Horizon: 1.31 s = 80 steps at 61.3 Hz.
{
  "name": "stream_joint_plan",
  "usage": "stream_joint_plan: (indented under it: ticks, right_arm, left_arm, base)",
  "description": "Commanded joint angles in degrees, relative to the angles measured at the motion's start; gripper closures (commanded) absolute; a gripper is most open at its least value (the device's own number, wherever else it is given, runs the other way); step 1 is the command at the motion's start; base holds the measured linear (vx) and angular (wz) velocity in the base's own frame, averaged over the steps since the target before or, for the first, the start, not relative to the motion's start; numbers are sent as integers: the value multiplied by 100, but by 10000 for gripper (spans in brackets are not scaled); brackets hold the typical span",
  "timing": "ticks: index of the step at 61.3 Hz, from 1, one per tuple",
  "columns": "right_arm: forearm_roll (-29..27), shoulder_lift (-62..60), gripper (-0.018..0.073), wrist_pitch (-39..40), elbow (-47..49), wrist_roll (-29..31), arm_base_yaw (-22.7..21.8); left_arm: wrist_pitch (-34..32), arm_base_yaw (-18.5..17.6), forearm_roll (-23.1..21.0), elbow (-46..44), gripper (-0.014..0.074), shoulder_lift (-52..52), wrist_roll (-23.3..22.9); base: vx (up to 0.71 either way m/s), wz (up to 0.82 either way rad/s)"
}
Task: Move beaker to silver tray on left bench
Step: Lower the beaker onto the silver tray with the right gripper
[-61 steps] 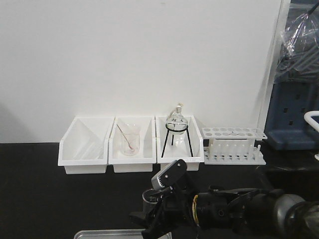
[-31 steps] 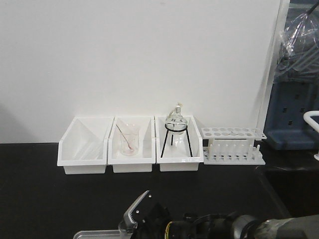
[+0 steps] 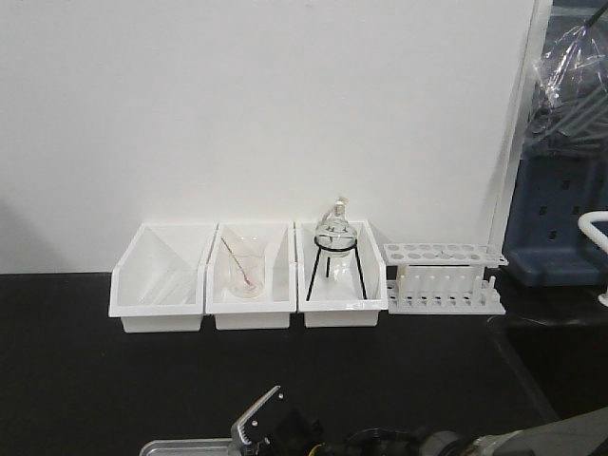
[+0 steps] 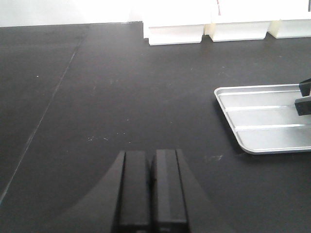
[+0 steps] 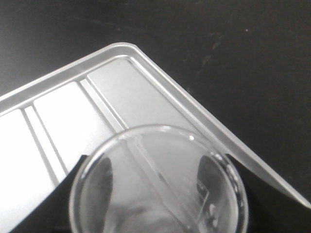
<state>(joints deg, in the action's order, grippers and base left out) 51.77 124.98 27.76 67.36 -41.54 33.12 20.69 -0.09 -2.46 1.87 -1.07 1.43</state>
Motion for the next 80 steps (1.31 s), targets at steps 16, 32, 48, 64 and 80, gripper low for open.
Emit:
stream_joint_plan:
  ticks: [16,32,48,64,80]
  right_arm:
    - [-145,-296,515,286,165,73,-2]
    - [-145,-296,391,286,165,41,-2]
    - [-145,-296,72,321,165,30,-2]
    - [-140,-296,-47,641,165,15,-2]
    - [-134,-516,-33,622,165,15,-13]
  left_arm:
    - [-452,-14,-45,115,595,-44,-3]
    - [-452,-14,-45,115,595,-44,-3]
    - [-452,-14,-45,115,595,-44,-3]
    - [-452,-14,-45,115,595,-44,-3]
    - [-452,-14,-45,115,595,-44,-3]
  base:
    - [0,0]
    - [0,0]
    - [0,0]
    - [0,0]
    - [0,0]
